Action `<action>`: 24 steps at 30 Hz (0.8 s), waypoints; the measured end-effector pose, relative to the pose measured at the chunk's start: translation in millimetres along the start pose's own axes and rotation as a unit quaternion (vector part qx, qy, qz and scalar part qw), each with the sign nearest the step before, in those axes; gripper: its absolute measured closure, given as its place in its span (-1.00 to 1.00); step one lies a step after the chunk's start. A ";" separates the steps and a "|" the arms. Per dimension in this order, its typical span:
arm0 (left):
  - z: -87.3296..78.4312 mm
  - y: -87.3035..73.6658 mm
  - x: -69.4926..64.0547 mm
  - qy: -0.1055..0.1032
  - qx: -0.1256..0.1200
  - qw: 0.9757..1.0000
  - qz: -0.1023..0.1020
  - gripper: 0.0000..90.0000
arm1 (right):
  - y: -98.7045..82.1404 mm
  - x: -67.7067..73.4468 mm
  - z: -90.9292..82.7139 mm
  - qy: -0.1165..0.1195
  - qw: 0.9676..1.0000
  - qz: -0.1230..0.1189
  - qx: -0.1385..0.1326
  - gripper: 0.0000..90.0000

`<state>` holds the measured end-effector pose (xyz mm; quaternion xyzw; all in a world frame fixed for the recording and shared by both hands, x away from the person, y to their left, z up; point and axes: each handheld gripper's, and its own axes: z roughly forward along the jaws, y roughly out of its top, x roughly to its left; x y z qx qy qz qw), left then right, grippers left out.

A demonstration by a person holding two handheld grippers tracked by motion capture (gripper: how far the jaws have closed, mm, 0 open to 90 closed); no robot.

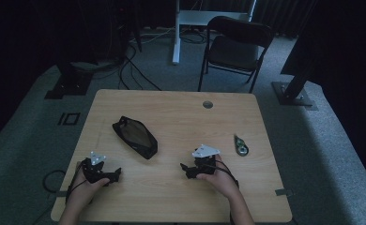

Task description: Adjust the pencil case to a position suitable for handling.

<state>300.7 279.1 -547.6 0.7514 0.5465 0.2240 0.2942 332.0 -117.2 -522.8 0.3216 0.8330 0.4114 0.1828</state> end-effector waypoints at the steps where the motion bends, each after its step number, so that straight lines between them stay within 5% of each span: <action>1: 0.0 0.0 0.0 0.000 0.000 1.000 0.000 -0.99 | 2.0 2.2 1.3 0.001 1.000 0.000 -0.001 -0.67; 24: 0.0 0.0 0.1 0.000 0.000 1.000 -0.001 -0.99 | 42.3 43.9 35.7 0.031 0.999 -0.014 -0.040 -0.63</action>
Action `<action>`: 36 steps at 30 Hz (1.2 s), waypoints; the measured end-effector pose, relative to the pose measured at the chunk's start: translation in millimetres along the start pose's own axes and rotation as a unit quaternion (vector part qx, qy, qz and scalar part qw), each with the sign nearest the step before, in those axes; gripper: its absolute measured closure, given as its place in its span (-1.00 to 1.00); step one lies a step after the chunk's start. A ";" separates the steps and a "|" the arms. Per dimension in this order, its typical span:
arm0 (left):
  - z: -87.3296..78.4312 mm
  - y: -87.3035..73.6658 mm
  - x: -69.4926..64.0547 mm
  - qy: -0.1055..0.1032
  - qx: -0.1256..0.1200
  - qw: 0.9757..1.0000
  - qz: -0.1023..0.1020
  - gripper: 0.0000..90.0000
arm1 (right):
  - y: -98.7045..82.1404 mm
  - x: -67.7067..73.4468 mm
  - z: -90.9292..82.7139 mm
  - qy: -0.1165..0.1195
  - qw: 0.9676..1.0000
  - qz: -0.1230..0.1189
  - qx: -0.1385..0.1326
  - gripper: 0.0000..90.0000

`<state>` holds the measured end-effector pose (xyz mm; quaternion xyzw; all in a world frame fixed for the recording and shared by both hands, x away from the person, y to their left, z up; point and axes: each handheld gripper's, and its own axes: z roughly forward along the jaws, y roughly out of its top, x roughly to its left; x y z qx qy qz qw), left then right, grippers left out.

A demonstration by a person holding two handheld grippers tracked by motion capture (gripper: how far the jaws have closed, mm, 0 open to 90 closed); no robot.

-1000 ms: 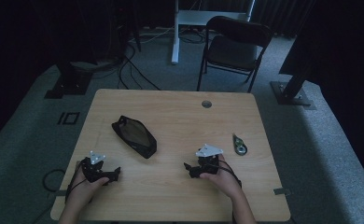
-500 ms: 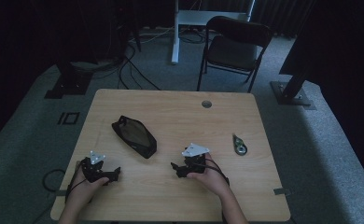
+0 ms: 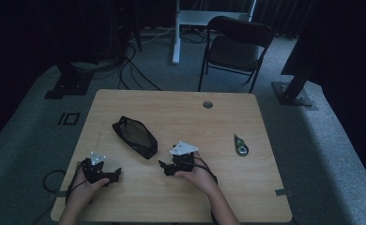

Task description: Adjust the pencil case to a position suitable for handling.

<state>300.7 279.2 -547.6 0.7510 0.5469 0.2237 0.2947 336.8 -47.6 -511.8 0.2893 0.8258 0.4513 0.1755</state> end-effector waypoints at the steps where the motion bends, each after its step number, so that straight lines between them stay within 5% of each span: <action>1: 0.0 0.0 0.1 0.000 0.000 1.000 0.000 -0.99 | 1.7 1.6 1.3 0.000 1.000 -0.001 -0.002 -0.63; 9: 0.0 0.0 0.0 0.000 0.000 1.000 0.000 -0.99 | 14.0 9.4 10.4 0.007 1.000 -0.002 -0.020 -0.56; 19: 0.2 0.0 -0.2 0.000 -0.001 1.000 -0.001 -0.99 | 28.9 9.7 21.5 0.008 0.999 -0.001 -0.049 -0.19; 36: 0.0 -0.1 0.2 -0.001 -0.002 1.000 -0.002 -0.99 | 29.2 11.4 42.2 0.001 1.000 -0.020 -0.023 0.25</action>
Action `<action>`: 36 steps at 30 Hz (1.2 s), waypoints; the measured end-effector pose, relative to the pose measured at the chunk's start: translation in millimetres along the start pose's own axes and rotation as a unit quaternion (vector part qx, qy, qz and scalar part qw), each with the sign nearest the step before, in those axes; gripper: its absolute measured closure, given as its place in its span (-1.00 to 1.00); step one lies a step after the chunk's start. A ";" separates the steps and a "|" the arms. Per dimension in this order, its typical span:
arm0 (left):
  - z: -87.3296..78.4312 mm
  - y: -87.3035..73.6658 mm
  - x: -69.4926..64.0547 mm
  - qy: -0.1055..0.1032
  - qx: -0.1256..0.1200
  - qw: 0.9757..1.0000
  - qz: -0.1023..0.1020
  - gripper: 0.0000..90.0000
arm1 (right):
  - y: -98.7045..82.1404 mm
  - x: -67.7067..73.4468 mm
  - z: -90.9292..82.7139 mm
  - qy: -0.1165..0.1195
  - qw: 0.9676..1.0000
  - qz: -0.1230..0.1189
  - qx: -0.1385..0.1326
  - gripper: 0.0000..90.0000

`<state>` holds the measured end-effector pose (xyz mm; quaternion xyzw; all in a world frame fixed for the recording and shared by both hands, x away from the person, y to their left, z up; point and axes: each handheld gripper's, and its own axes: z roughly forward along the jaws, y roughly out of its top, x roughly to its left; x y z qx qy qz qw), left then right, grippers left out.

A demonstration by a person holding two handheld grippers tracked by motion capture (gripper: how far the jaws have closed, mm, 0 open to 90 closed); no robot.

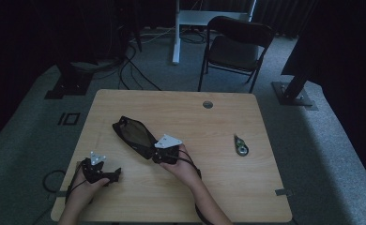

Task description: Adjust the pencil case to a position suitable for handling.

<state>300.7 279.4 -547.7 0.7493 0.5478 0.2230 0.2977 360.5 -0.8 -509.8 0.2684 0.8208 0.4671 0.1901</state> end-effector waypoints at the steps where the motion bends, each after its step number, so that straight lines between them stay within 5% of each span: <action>1: 0.0 0.0 0.0 0.000 0.000 1.000 0.000 -0.99 | -0.7 0.1 0.7 0.002 1.000 0.002 0.002 0.28; 7: 0.0 0.0 0.1 -0.001 0.000 1.000 0.000 -0.99 | -1.7 0.5 3.1 0.002 1.000 0.004 0.011 0.60; 21: -0.3 -0.1 0.7 -0.002 0.000 1.000 0.000 -0.99 | -3.7 -5.4 -5.0 0.001 1.000 -0.002 0.017 0.63; 36: 0.1 0.1 -0.3 0.002 0.002 1.000 0.002 -0.99 | -20.6 -26.5 -31.4 -0.031 0.999 0.005 0.024 0.63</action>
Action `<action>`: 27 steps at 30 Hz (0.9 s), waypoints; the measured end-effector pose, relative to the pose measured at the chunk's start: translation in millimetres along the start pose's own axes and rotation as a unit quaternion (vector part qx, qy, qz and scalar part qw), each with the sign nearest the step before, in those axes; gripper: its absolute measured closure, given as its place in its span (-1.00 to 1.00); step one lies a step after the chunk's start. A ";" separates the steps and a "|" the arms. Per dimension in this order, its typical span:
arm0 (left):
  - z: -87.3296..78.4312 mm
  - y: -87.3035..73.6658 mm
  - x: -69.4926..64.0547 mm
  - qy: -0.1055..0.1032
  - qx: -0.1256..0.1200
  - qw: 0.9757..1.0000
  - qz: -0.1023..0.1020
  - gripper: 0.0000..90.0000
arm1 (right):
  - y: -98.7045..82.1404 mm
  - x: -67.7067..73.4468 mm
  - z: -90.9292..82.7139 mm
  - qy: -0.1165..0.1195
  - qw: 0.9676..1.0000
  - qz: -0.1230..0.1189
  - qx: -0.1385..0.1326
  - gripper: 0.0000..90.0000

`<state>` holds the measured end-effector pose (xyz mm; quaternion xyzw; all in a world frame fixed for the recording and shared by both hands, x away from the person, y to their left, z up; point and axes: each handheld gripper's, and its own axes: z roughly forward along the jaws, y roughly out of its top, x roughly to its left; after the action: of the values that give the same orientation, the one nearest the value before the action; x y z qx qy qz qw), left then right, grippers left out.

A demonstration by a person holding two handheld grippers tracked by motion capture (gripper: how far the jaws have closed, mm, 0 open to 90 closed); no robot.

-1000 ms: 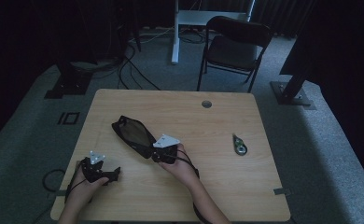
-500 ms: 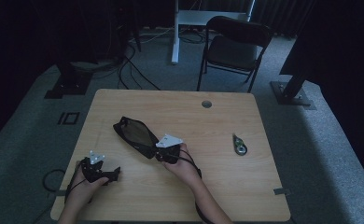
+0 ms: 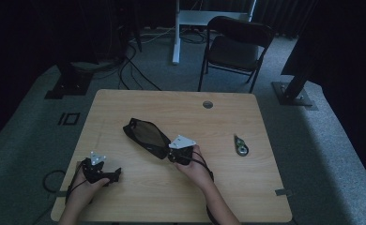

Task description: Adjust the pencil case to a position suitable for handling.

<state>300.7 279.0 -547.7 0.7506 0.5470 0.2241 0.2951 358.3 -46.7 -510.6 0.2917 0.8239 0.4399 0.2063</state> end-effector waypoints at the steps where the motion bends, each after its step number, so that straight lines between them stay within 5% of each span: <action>1: 0.0 0.0 0.0 0.000 0.000 1.000 0.000 -0.99 | -1.5 -1.8 -2.3 -0.003 1.000 0.000 0.001 0.63; 27: -0.1 0.1 0.2 0.000 0.001 1.000 0.002 -0.99 | -56.1 -50.2 -79.2 -0.088 0.995 0.047 0.009 0.63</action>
<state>300.8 279.2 -547.6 0.7516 0.5461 0.2242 0.2941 331.6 -152.7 -512.1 0.3691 0.7918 0.4146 0.2546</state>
